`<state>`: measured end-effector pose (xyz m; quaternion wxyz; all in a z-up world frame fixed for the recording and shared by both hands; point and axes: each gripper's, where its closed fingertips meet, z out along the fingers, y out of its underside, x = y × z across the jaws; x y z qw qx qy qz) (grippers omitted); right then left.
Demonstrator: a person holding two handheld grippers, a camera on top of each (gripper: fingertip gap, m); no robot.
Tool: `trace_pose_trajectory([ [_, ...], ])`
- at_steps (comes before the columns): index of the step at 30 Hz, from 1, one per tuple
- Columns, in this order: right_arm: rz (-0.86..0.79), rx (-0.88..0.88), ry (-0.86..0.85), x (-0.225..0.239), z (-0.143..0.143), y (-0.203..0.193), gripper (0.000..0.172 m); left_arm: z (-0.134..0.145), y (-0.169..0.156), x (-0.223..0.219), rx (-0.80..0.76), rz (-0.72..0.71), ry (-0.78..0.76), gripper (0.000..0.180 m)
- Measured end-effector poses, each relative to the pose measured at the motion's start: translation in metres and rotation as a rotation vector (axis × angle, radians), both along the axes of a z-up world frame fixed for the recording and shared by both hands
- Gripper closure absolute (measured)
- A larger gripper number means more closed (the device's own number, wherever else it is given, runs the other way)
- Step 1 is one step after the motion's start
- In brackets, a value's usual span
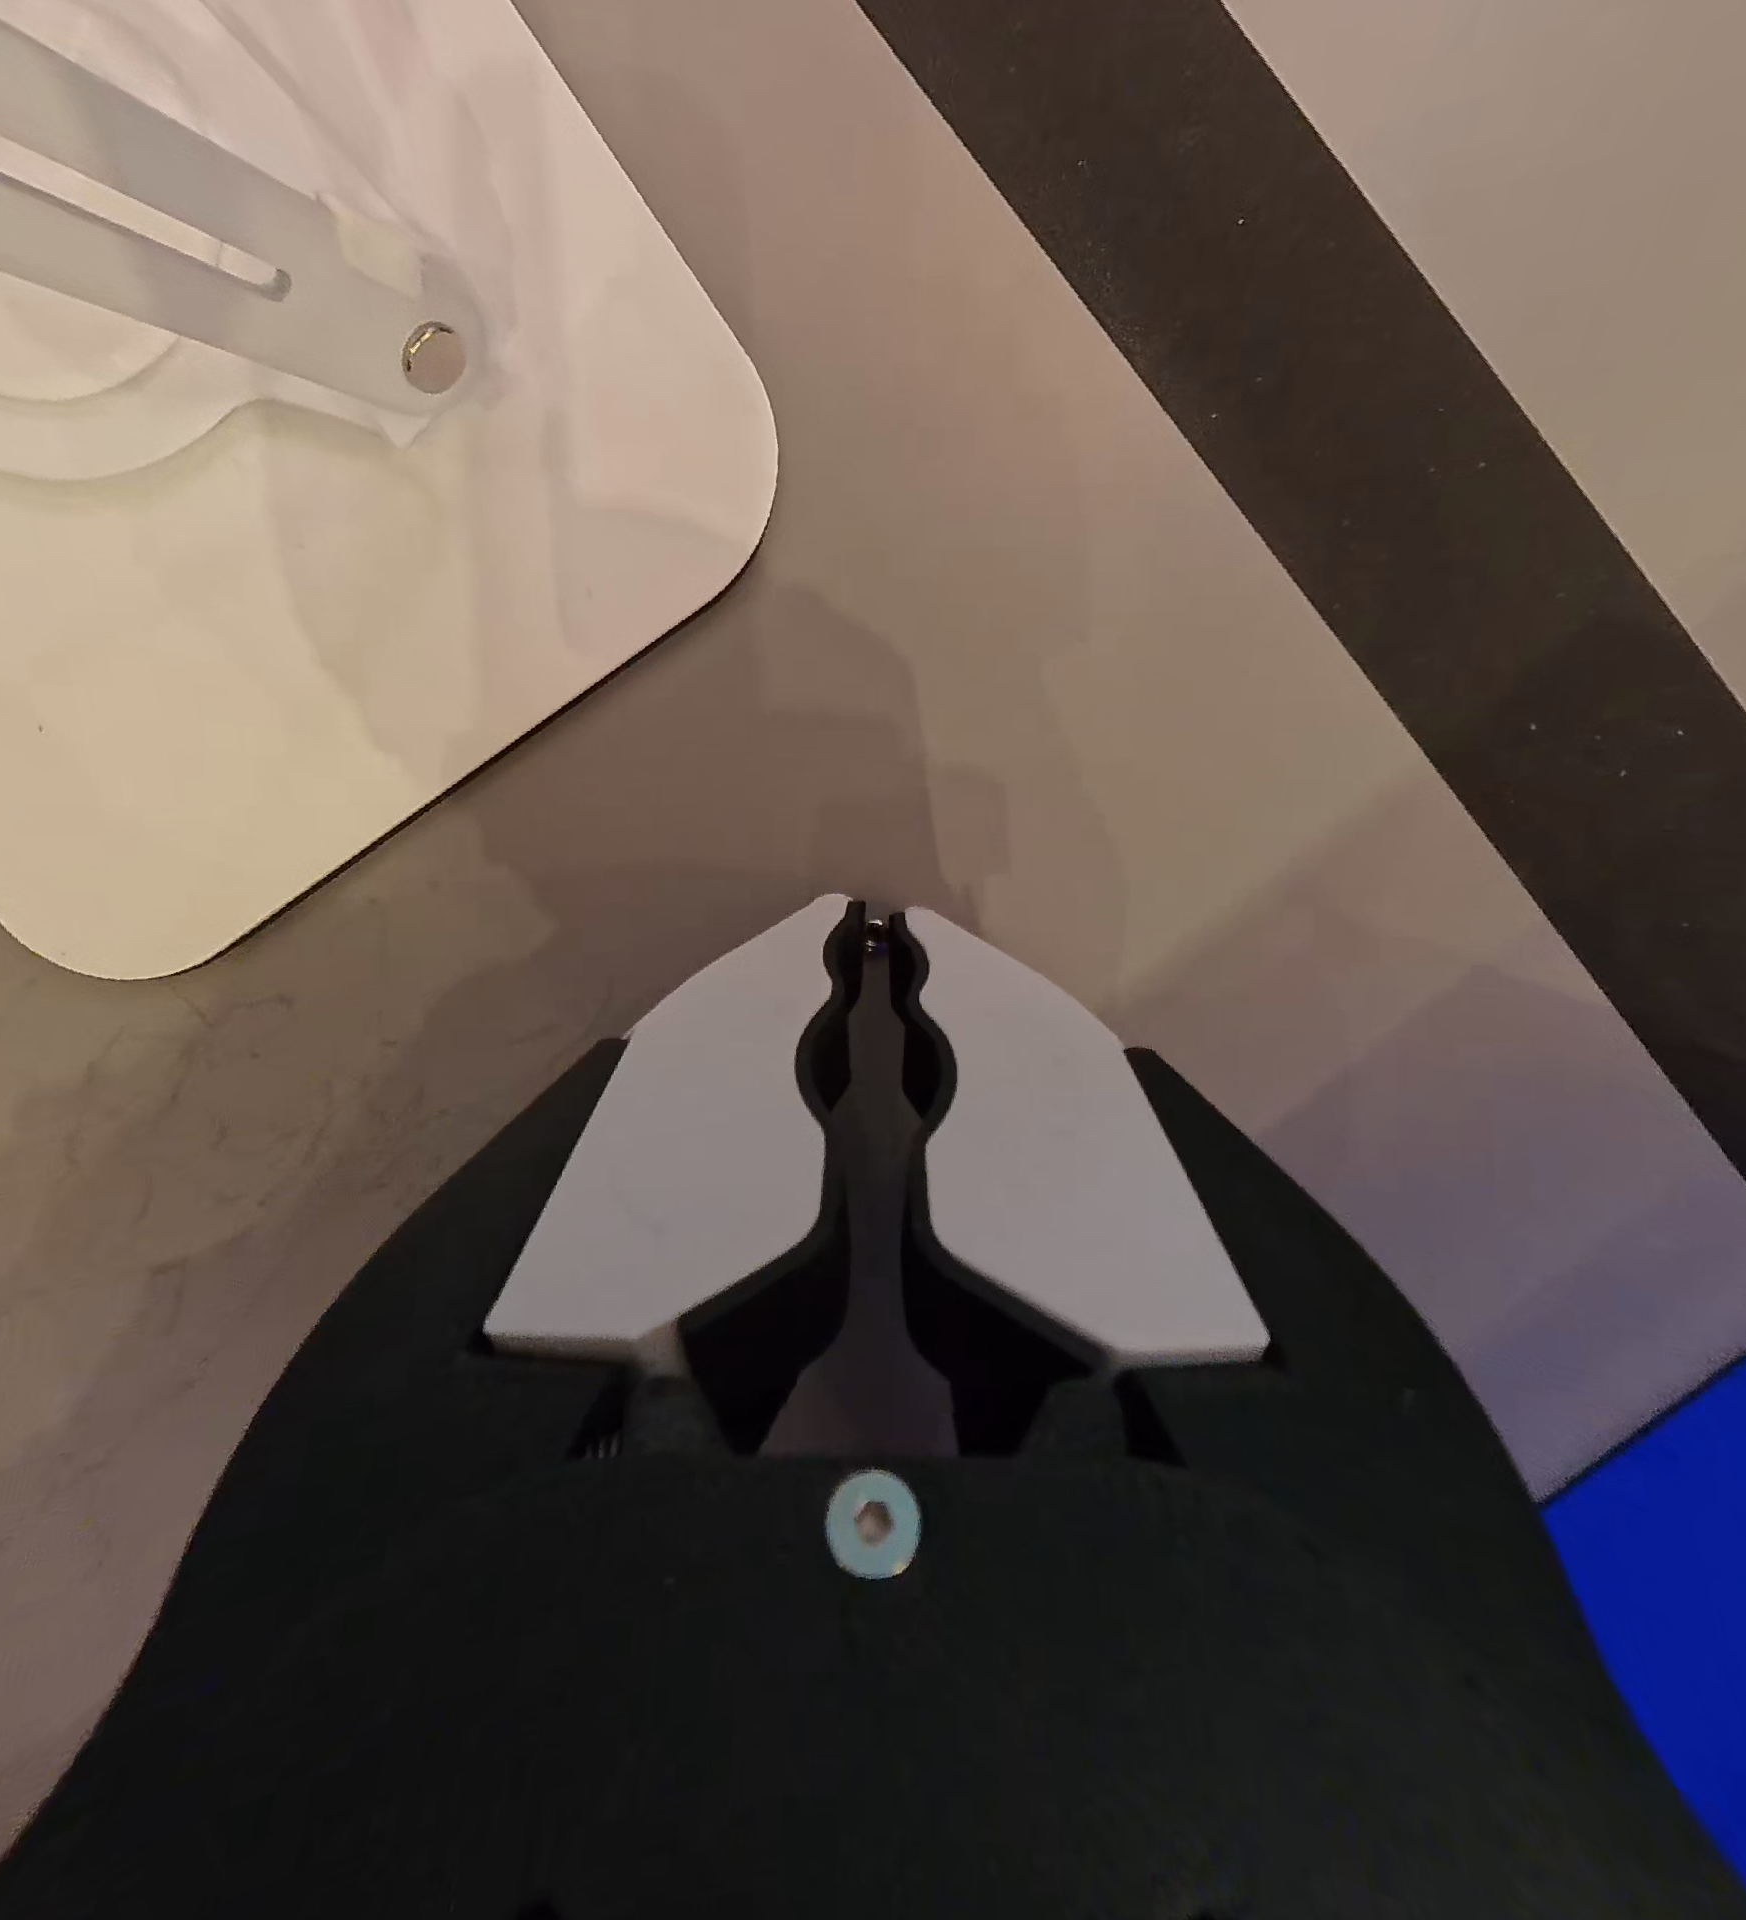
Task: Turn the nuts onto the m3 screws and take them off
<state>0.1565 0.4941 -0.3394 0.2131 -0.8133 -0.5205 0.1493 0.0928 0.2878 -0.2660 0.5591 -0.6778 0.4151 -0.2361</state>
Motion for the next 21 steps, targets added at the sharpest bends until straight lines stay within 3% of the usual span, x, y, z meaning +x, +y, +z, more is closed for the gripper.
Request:
trace_pose_trajectory([
  [7, -0.003, -0.022, 0.031, -0.001, 0.008, -0.014, 0.167, 0.000, 0.001, 0.000, -0.005, 0.001, -0.004, 0.179],
  [21, -0.057, -0.102, 0.042, 0.038, 0.004, -0.086, 0.167, 0.001, 0.002, -0.001, -0.003, 0.004, -0.013, 0.179],
])
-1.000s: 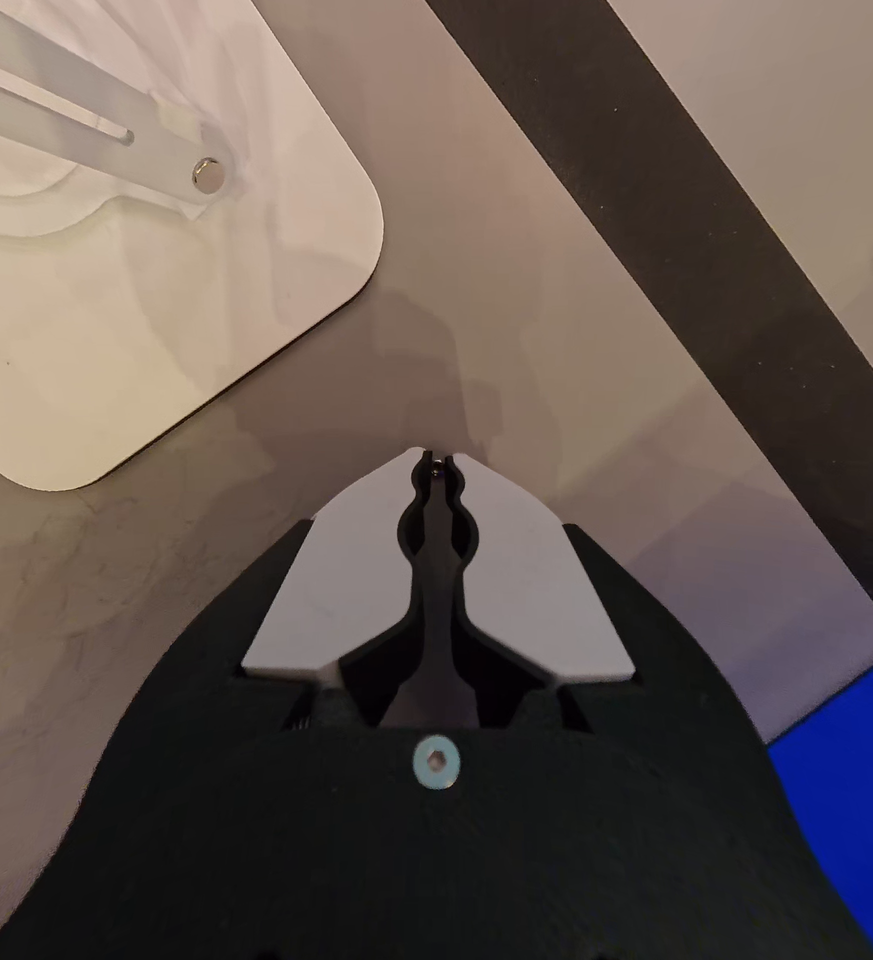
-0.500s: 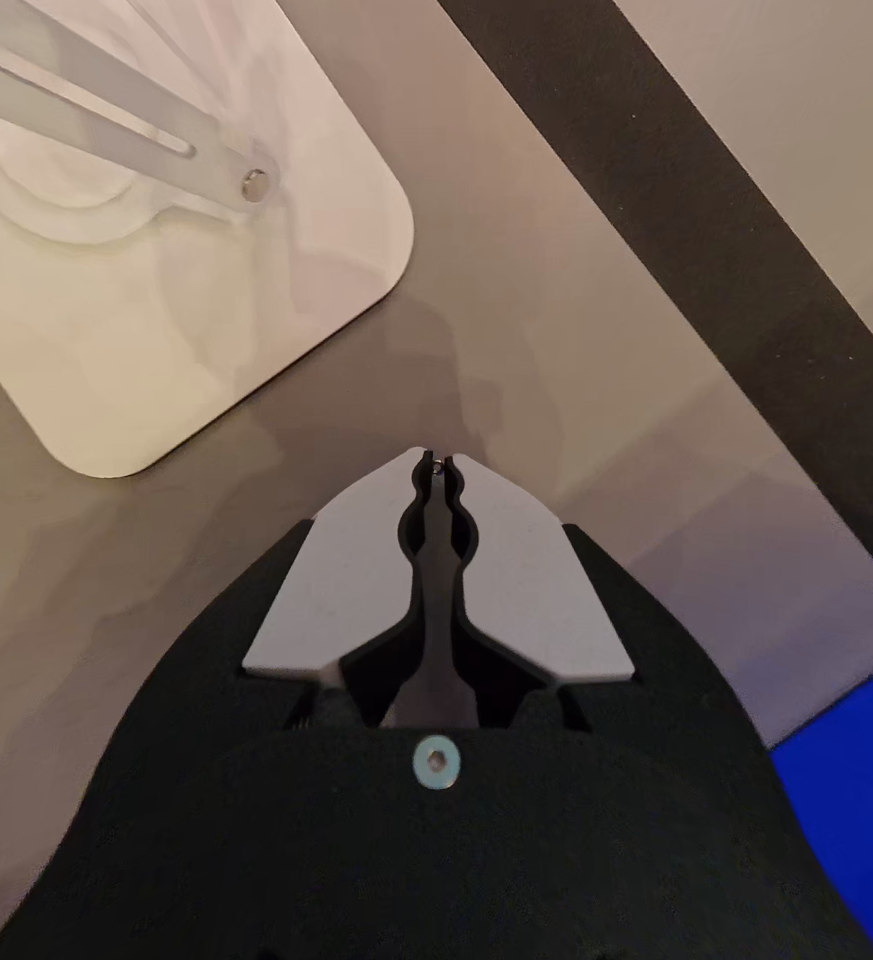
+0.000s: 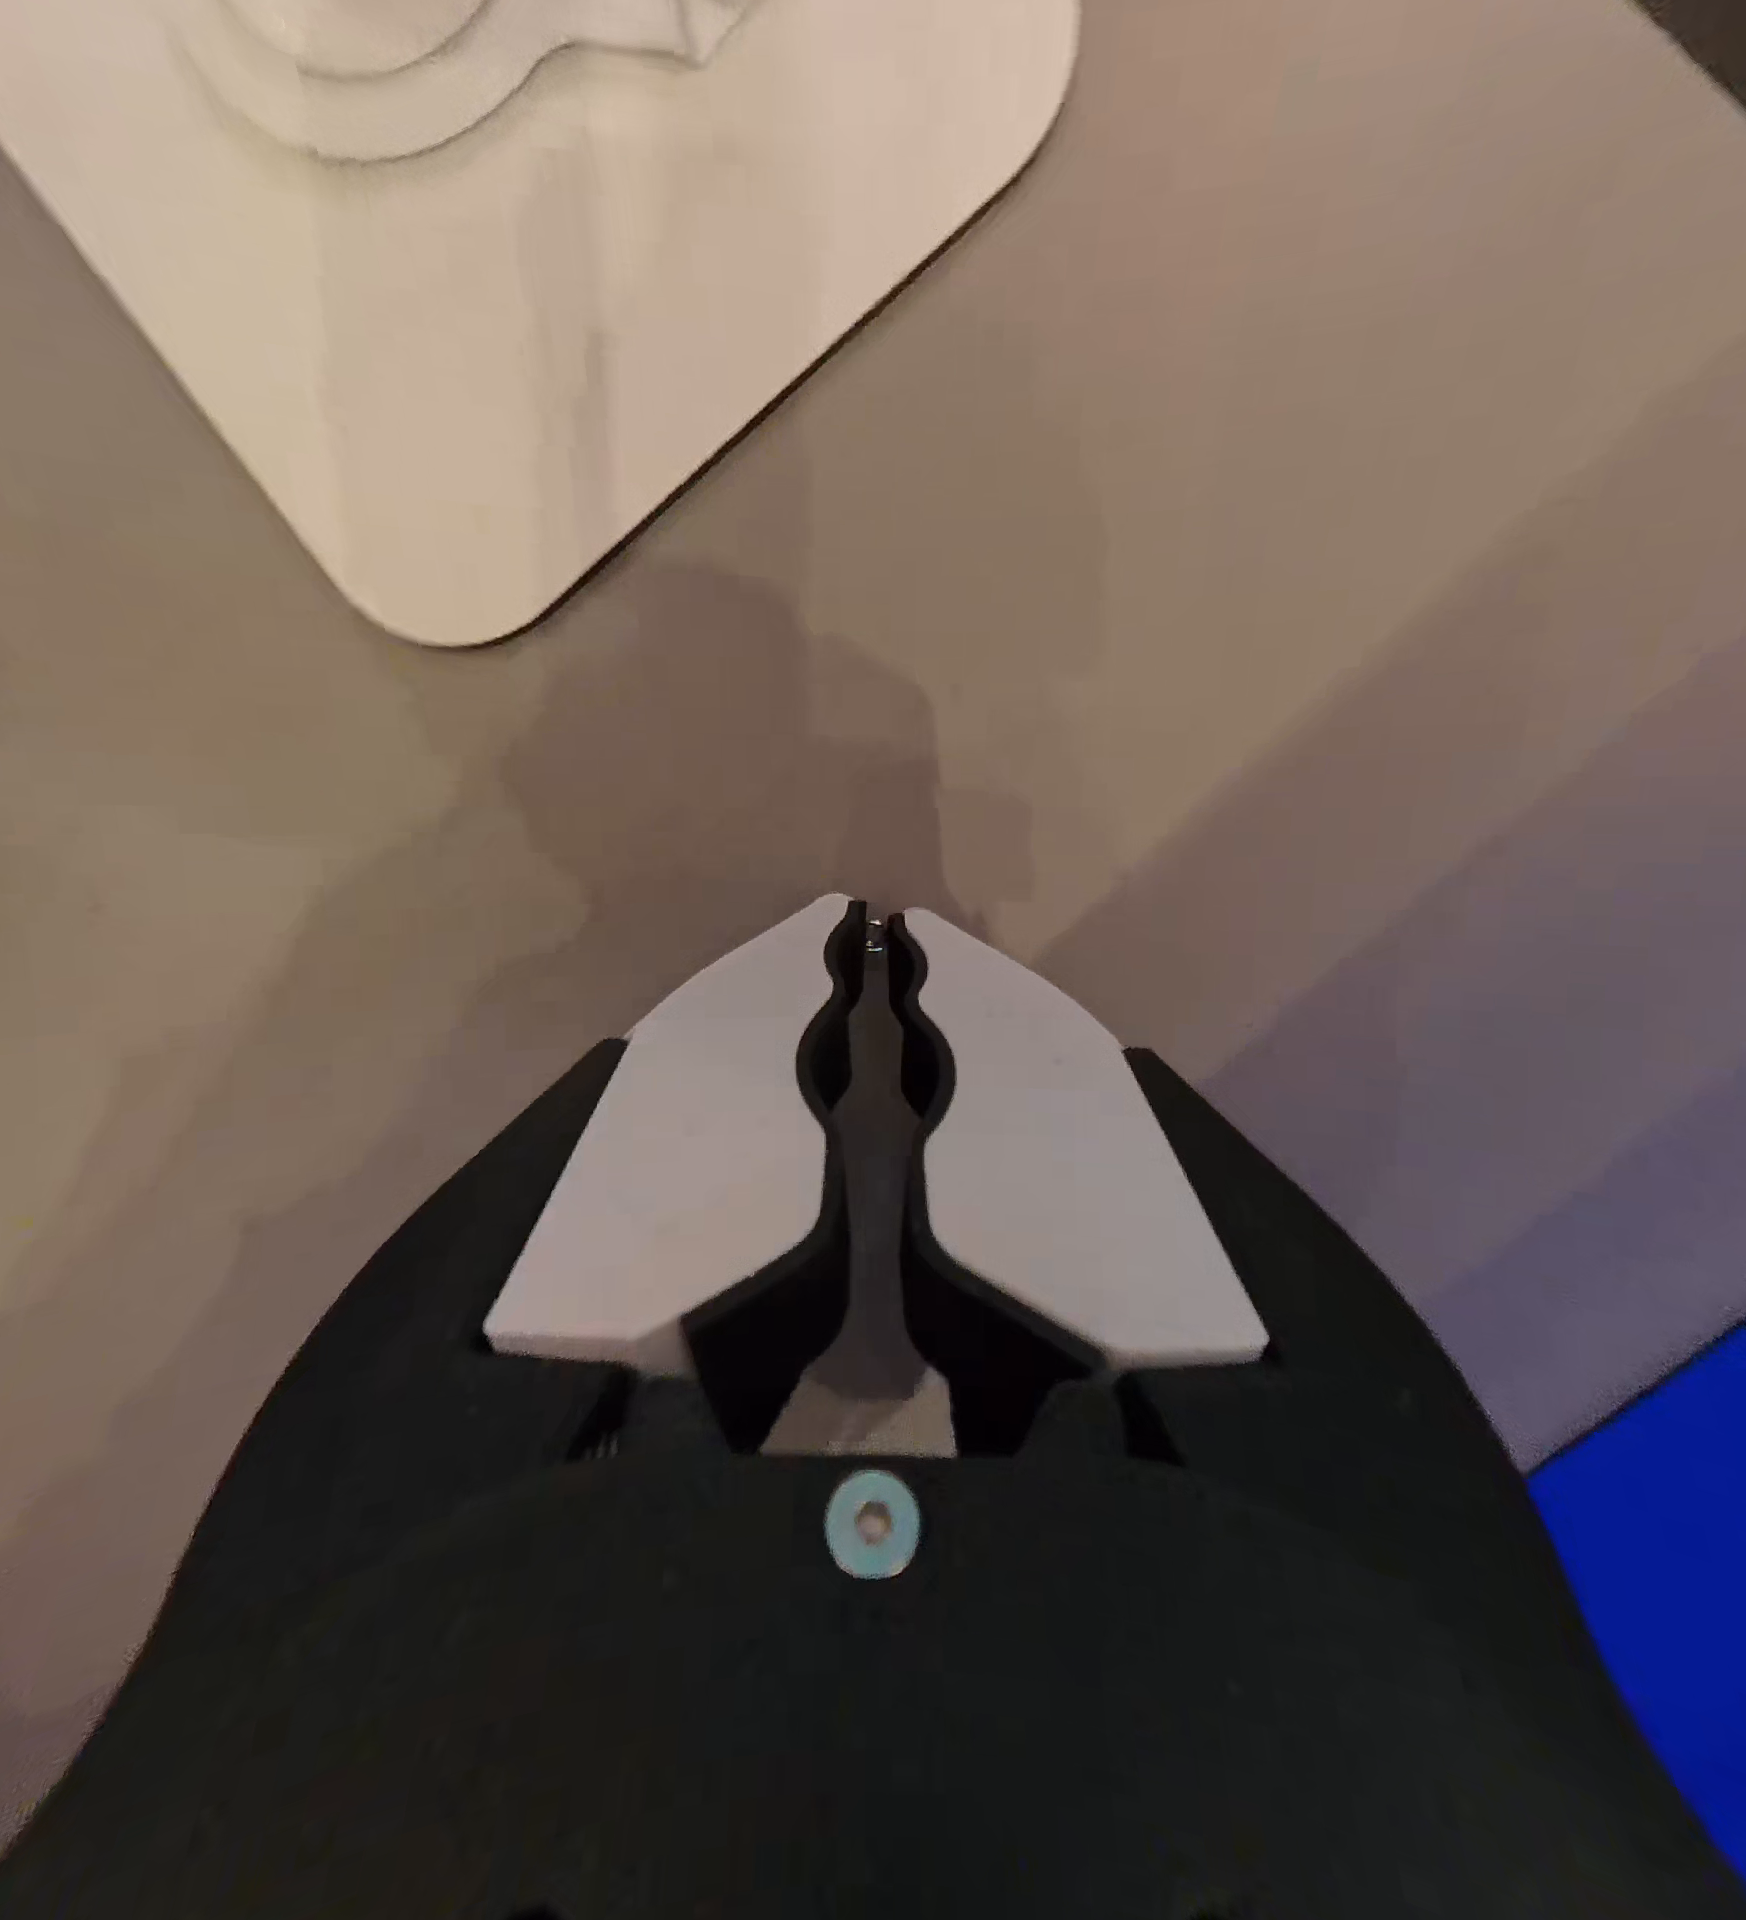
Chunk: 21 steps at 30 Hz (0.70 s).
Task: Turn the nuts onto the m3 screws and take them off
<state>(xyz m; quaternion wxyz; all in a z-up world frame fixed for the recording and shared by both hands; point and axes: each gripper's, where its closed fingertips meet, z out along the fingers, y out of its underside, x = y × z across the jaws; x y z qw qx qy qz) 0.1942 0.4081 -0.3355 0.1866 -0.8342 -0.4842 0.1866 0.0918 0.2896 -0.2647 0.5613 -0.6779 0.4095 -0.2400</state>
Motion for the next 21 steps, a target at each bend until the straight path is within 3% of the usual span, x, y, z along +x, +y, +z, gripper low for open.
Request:
trace_pose_trajectory([
  [12, 0.209, 0.142, 0.082, -0.038, 0.039, -0.107, 0.168, 0.009, -0.008, -0.009, 0.053, 0.017, 0.001, 0.179],
  [18, 0.336, 0.189, 0.080, -0.055, 0.038, -0.157, 0.169, 0.014, -0.035, -0.025, 0.031, 0.017, -0.015, 0.179],
  [21, 0.414, 0.188, 0.048, -0.062, 0.029, -0.181, 0.172, 0.003, -0.050, -0.036, 0.047, 0.023, 0.092, 0.179],
])
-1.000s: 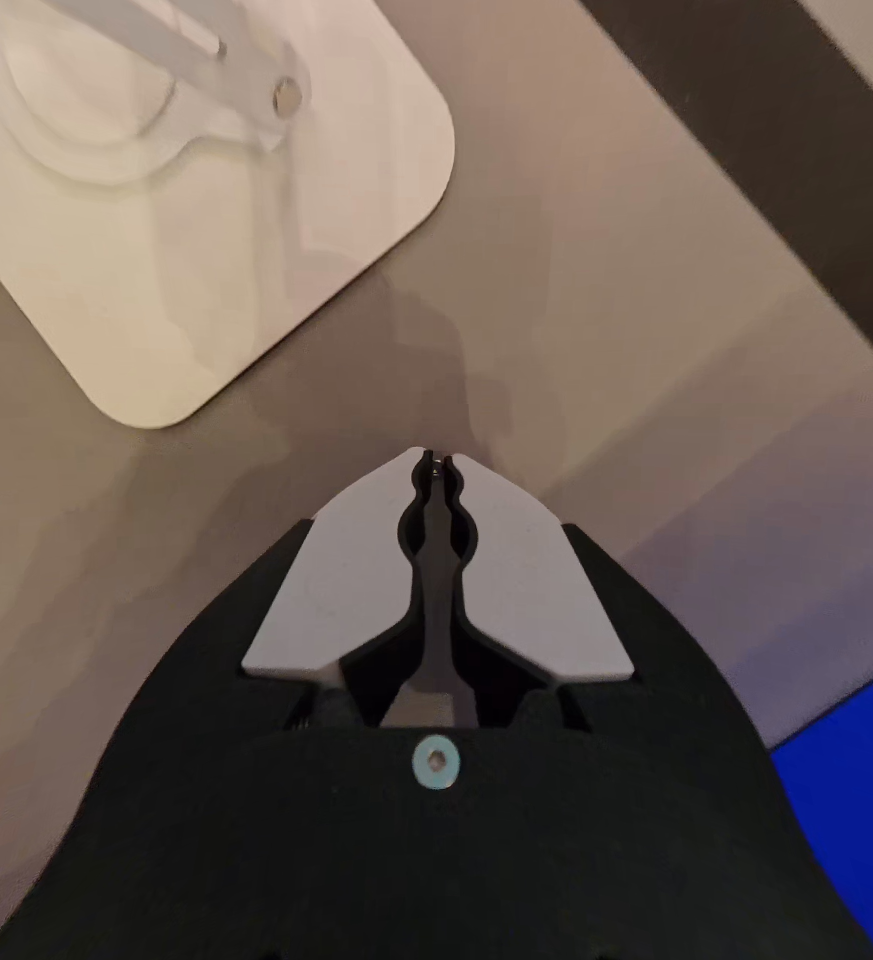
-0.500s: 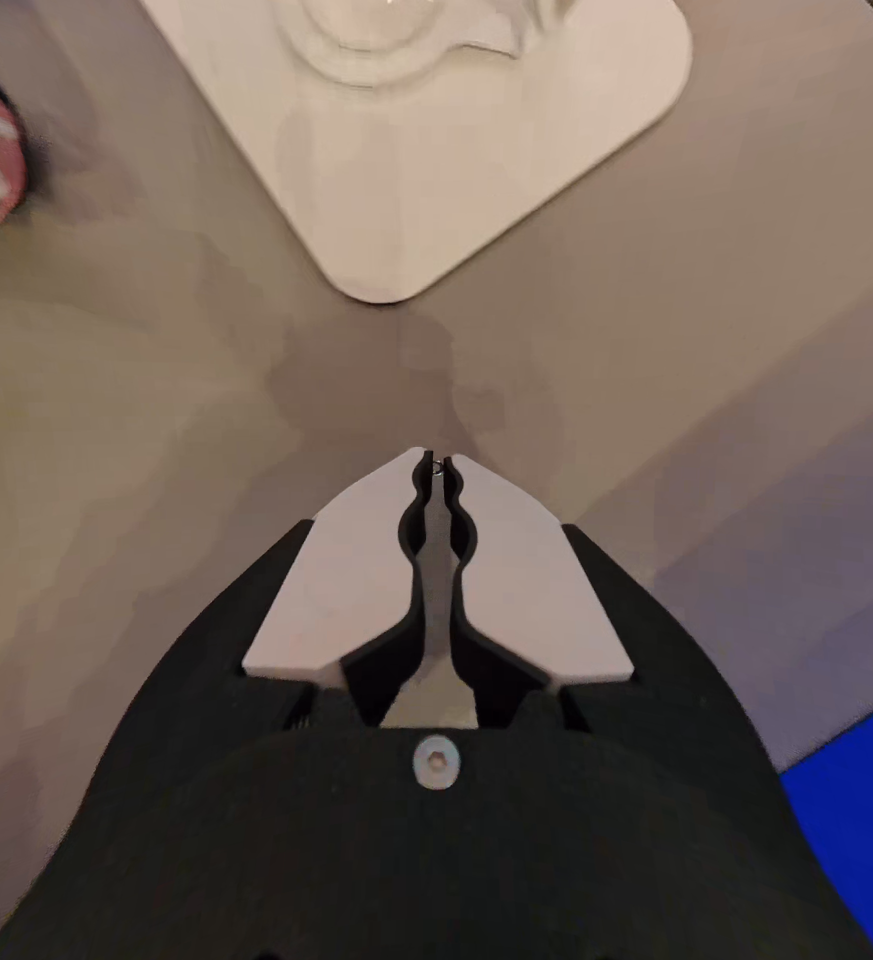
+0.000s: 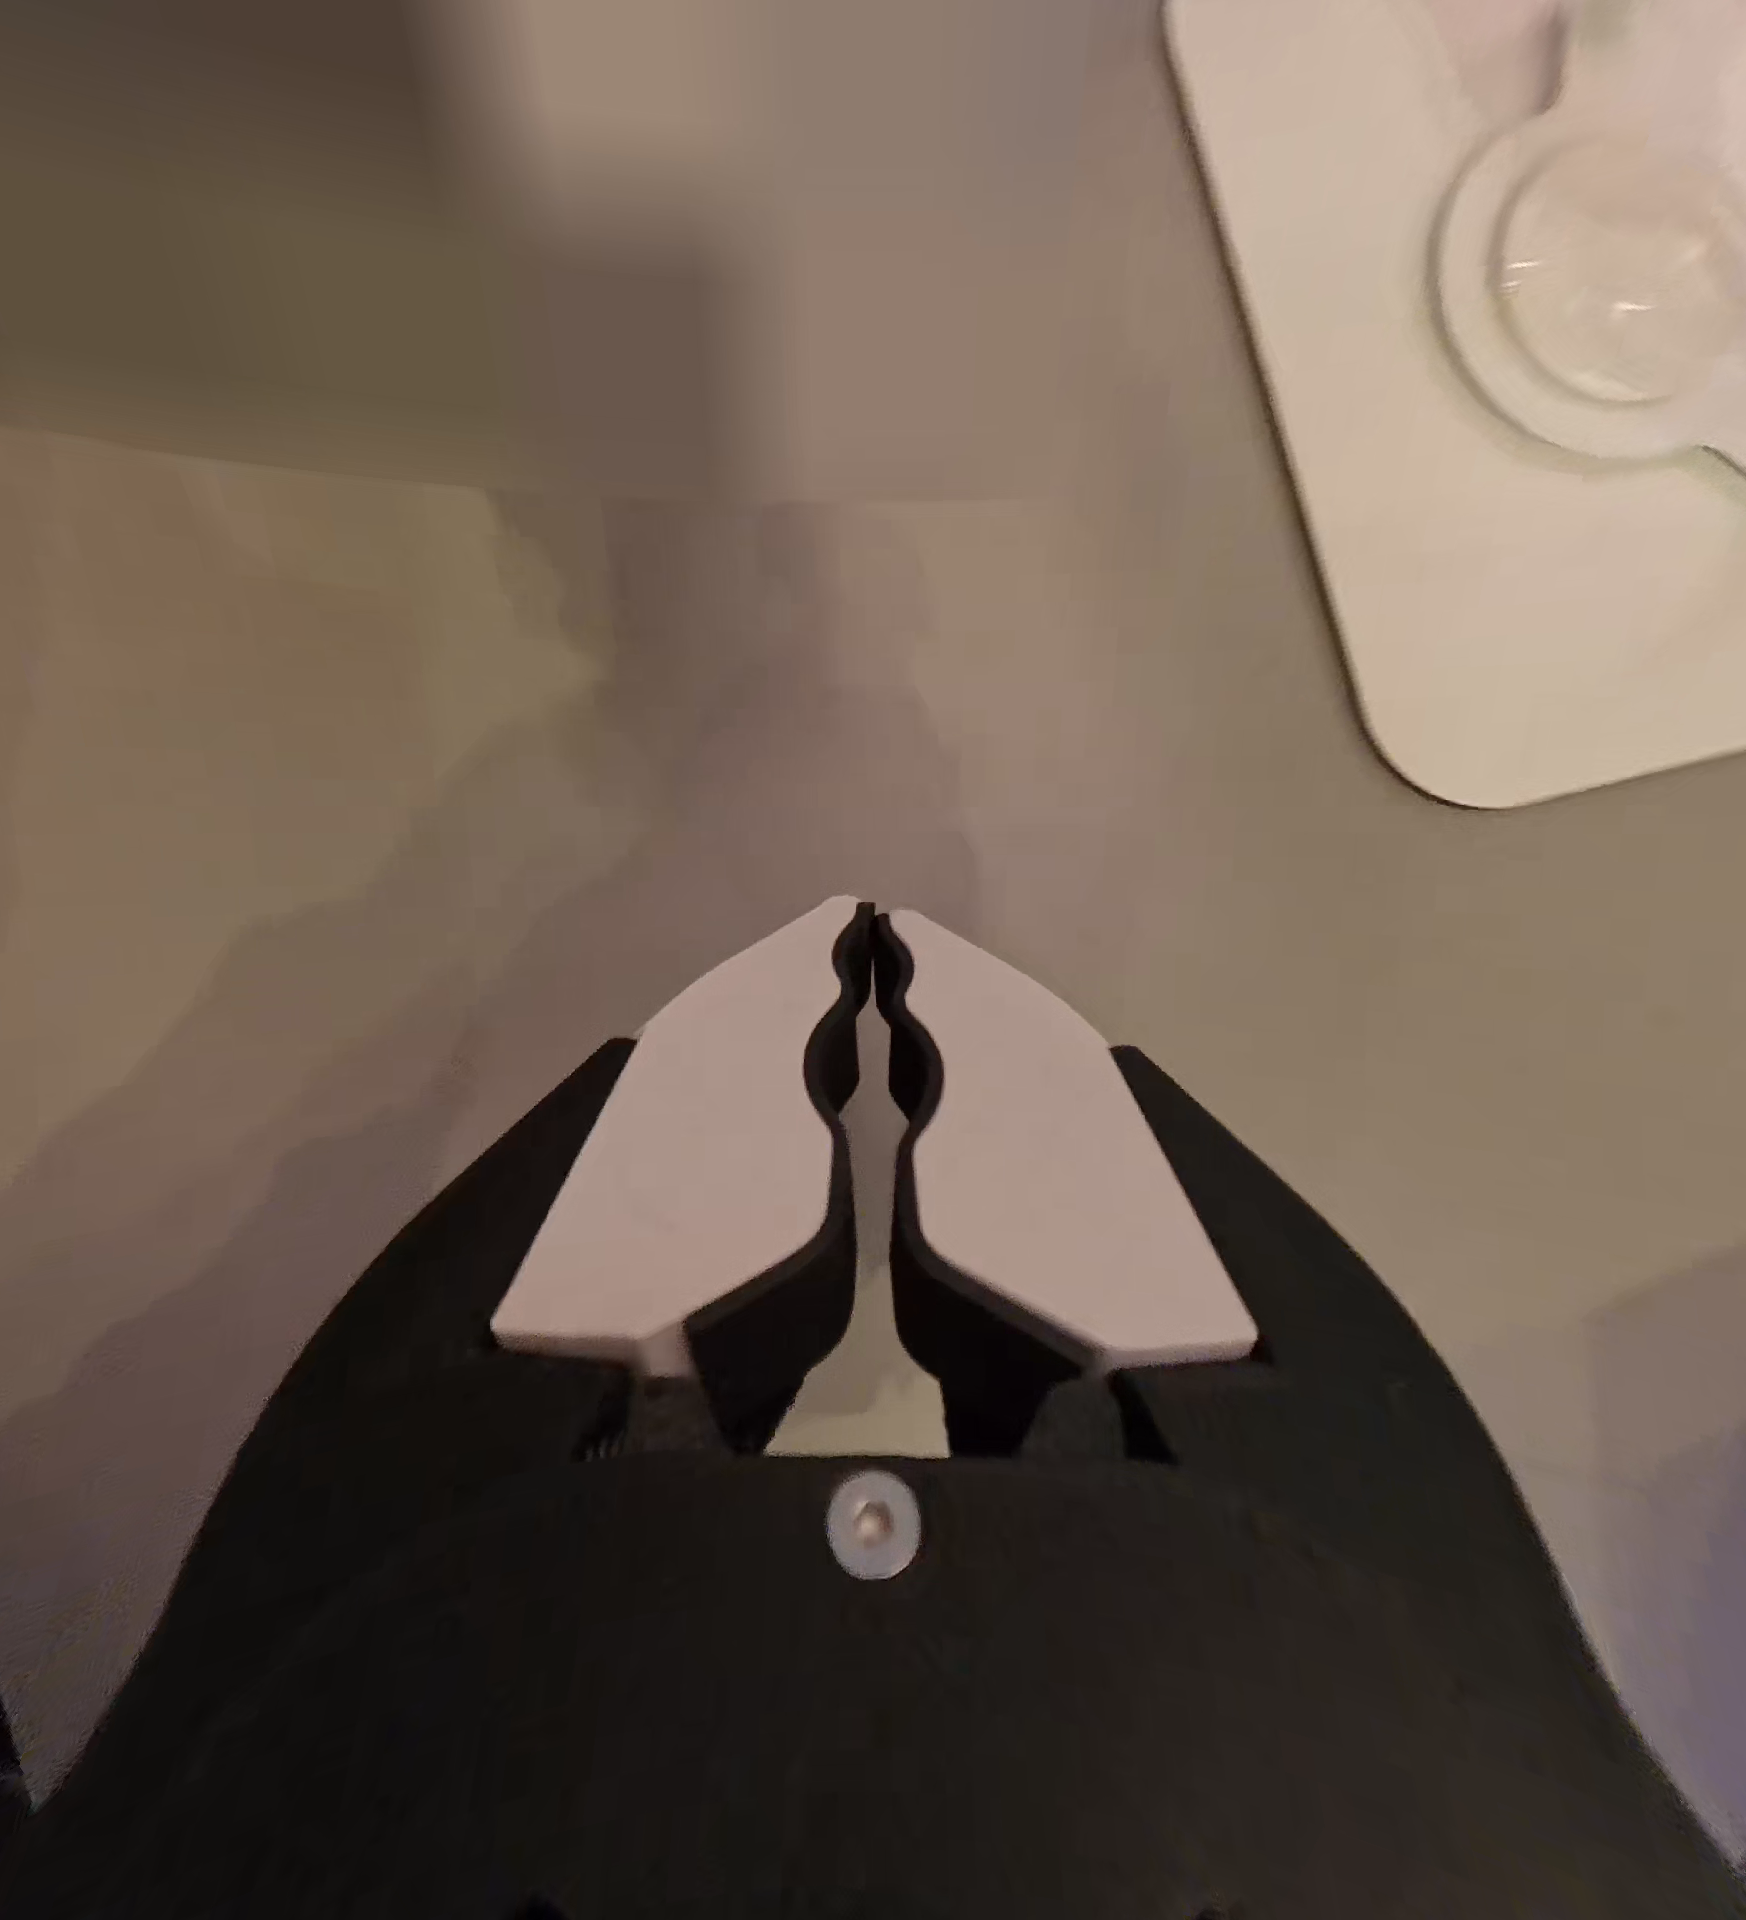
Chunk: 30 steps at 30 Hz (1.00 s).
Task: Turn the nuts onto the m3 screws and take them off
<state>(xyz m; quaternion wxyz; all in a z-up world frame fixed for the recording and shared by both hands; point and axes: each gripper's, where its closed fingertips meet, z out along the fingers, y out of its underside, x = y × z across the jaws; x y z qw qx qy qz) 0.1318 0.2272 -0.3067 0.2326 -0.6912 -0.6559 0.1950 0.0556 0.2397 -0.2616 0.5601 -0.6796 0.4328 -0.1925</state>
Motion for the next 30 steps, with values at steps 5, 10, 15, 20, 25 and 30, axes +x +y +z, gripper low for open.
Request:
trace_pose_trajectory([
  [5, 0.030, -0.019, -0.018, -0.001, -0.014, -0.020, 0.172, -0.006, -0.015, -0.004, -0.025, -0.010, 0.020, 0.179],
  [10, 0.055, -0.086, 0.081, -0.001, -0.003, -0.060, 0.168, -0.012, -0.024, -0.005, -0.024, 0.005, 0.041, 0.179],
  [15, 0.092, -0.056, 0.061, -0.020, -0.018, -0.075, 0.152, -0.014, -0.021, -0.010, -0.037, 0.019, 0.051, 0.179],
  [20, 0.094, -0.006, 0.067, -0.027, -0.013, -0.041, 0.153, -0.032, -0.026, -0.019, -0.085, 0.010, 0.168, 0.179],
  [25, 0.153, 0.018, 0.010, -0.042, -0.021, -0.021, 0.153, -0.034, -0.031, -0.025, -0.121, -0.010, 0.149, 0.179],
  [30, 0.213, -0.007, -0.059, -0.049, -0.031, -0.017, 0.156, -0.043, -0.035, -0.025, -0.152, -0.049, 0.208, 0.179],
])
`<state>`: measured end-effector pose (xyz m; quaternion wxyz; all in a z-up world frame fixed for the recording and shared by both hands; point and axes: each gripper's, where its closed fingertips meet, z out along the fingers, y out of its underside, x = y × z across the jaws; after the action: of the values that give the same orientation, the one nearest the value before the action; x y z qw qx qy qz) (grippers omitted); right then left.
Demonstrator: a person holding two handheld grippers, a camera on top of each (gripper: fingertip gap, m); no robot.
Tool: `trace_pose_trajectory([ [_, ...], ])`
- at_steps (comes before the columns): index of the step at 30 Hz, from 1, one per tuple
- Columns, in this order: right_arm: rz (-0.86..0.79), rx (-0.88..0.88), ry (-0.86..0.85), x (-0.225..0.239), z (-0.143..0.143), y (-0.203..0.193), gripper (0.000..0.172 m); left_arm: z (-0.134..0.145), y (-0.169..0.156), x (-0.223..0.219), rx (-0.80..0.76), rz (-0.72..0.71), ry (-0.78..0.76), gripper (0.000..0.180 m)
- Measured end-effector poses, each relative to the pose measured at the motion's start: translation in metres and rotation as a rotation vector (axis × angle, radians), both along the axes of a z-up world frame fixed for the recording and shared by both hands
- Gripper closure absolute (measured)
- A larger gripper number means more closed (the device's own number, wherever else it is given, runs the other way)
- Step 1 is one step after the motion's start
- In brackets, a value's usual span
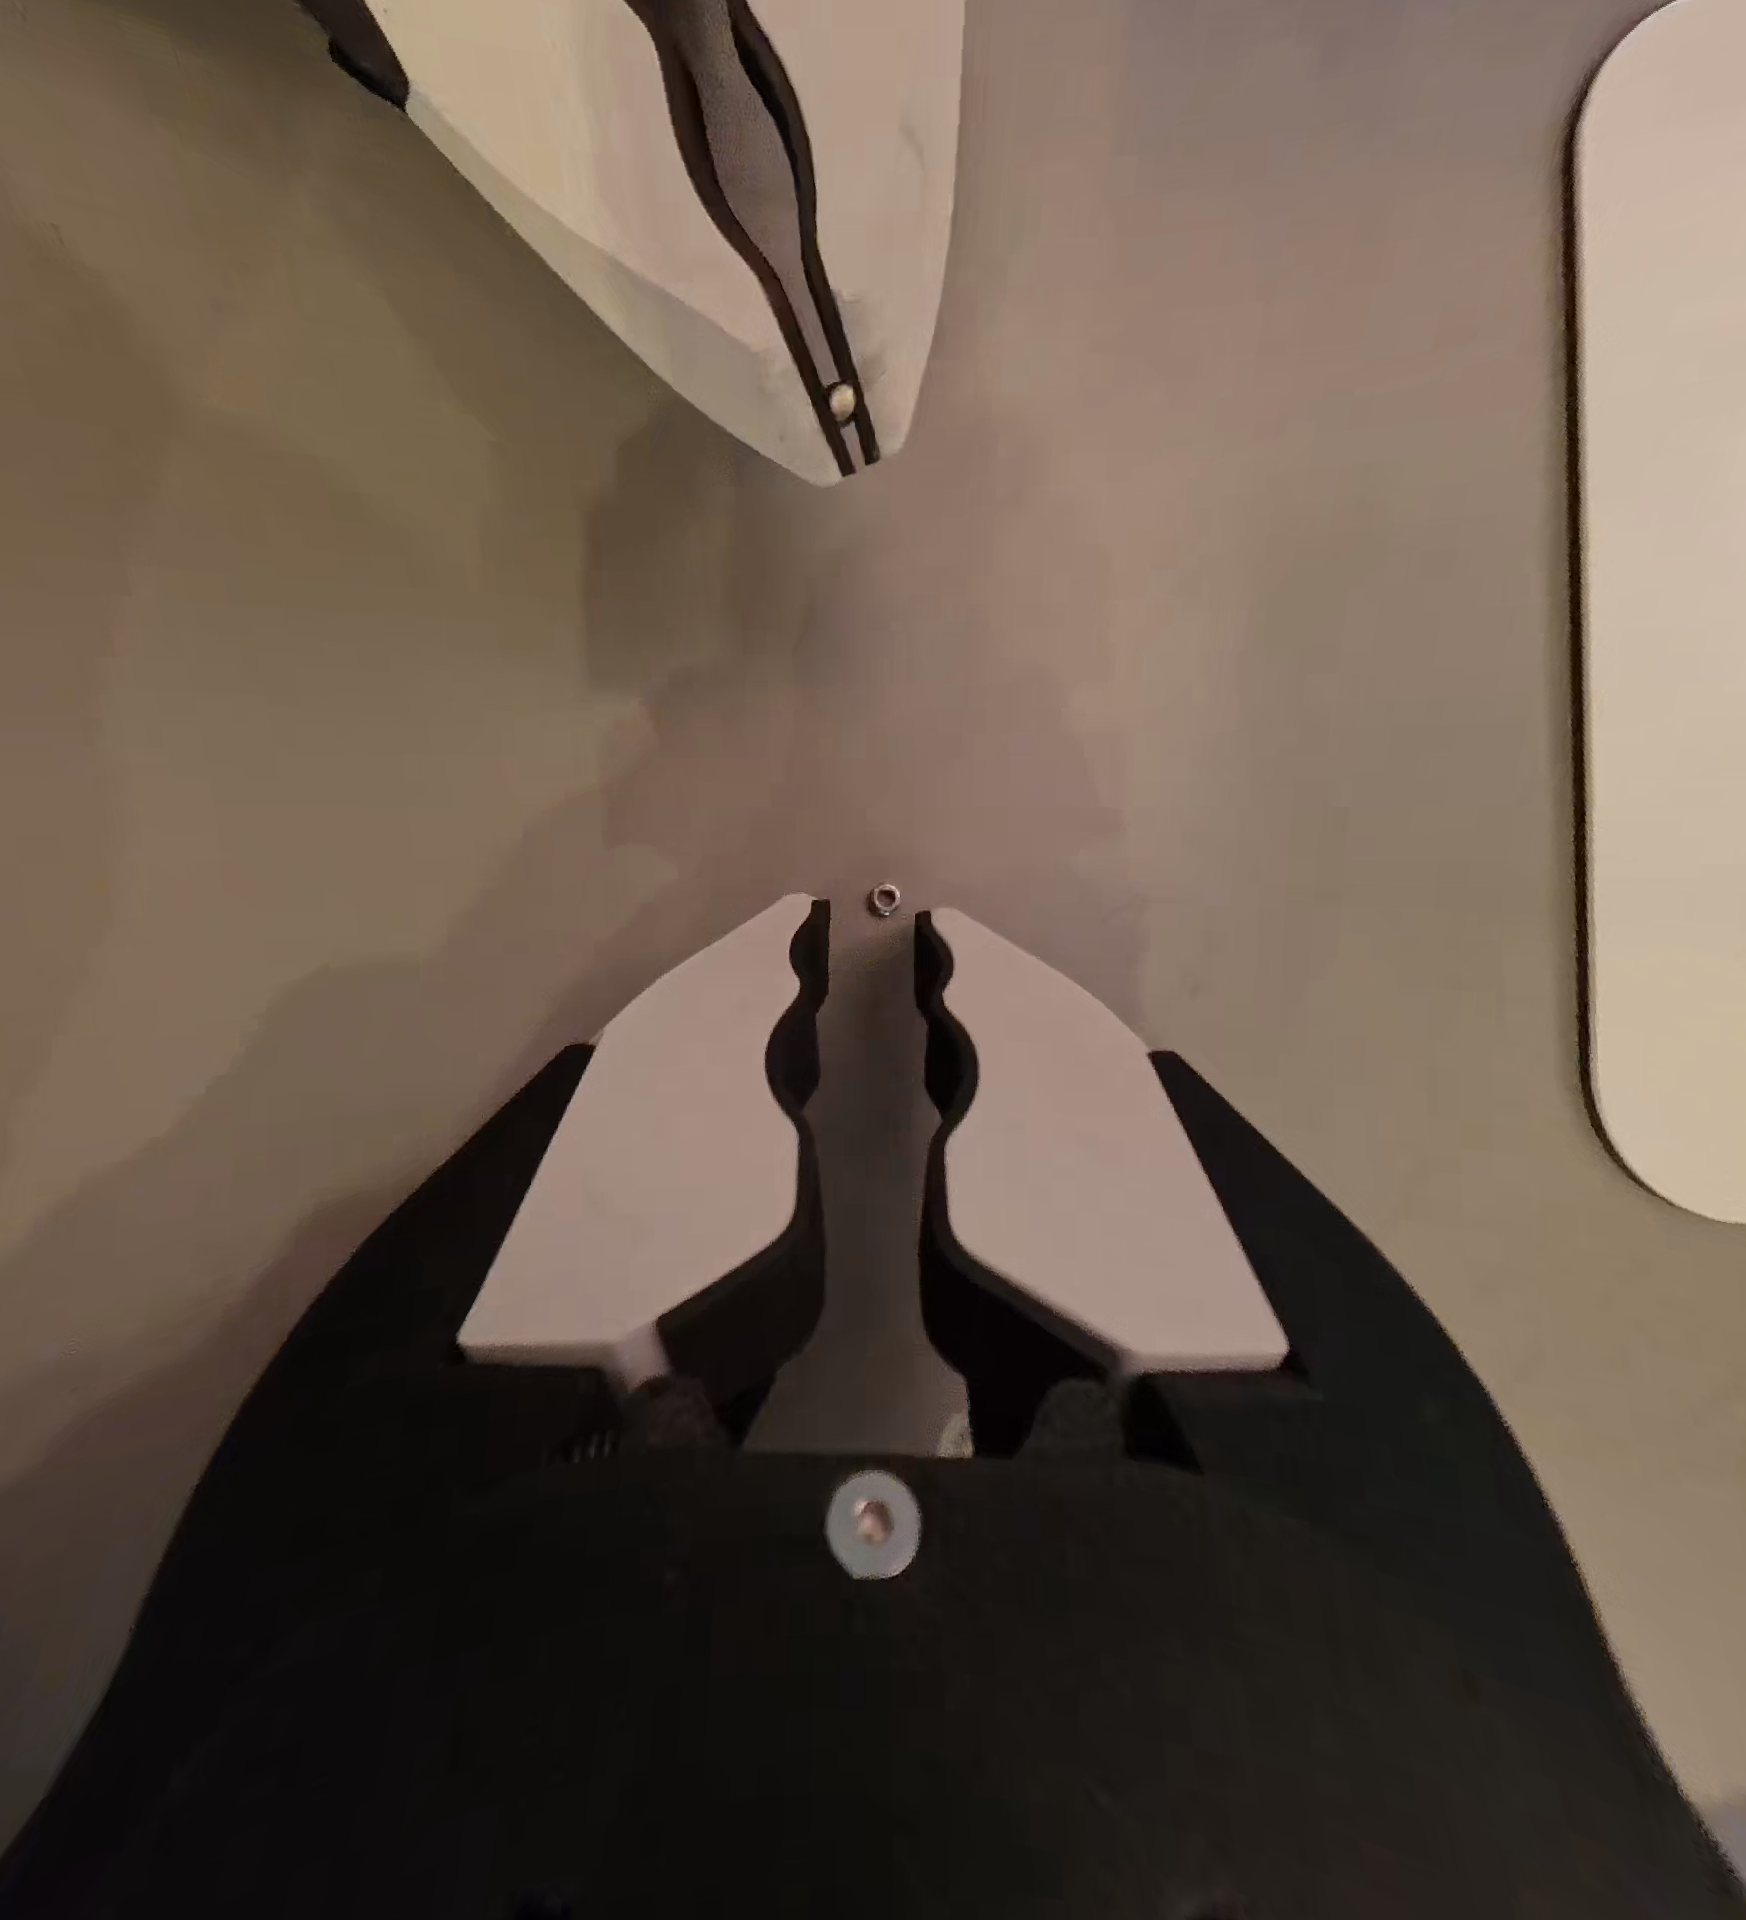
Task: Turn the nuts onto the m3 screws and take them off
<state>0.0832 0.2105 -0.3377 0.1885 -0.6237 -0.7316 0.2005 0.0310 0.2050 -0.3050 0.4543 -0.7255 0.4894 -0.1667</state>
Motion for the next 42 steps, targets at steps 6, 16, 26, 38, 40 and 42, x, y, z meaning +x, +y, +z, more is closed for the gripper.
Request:
trace_pose_trajectory([
  [6, 0.064, -0.008, -0.073, -0.003, -0.002, -0.001, 0.159, -0.002, -0.001, -0.001, -0.006, -0.017, 0.018, 0.179],
  [16, 0.221, 0.006, -0.201, -0.001, -0.001, -0.003, 0.164, 0.000, -0.005, -0.005, -0.006, -0.045, 0.034, 0.179],
  [26, 0.250, 0.004, -0.222, 0.000, -0.001, -0.003, 0.166, -0.001, -0.005, -0.003, -0.017, -0.054, 0.014, 0.179],
  [38, 0.202, -0.033, -0.136, 0.001, 0.008, -0.002, 0.166, 0.000, -0.004, 0.003, -0.036, -0.049, -0.025, 0.179],
  [40, 0.194, -0.042, -0.089, -0.002, 0.019, -0.002, 0.166, 0.002, -0.004, 0.005, -0.039, -0.047, -0.044, 0.179],
  [42, 0.195, -0.047, -0.028, -0.007, 0.035, -0.003, 0.166, 0.005, -0.004, 0.009, -0.044, -0.049, -0.073, 0.179],
])
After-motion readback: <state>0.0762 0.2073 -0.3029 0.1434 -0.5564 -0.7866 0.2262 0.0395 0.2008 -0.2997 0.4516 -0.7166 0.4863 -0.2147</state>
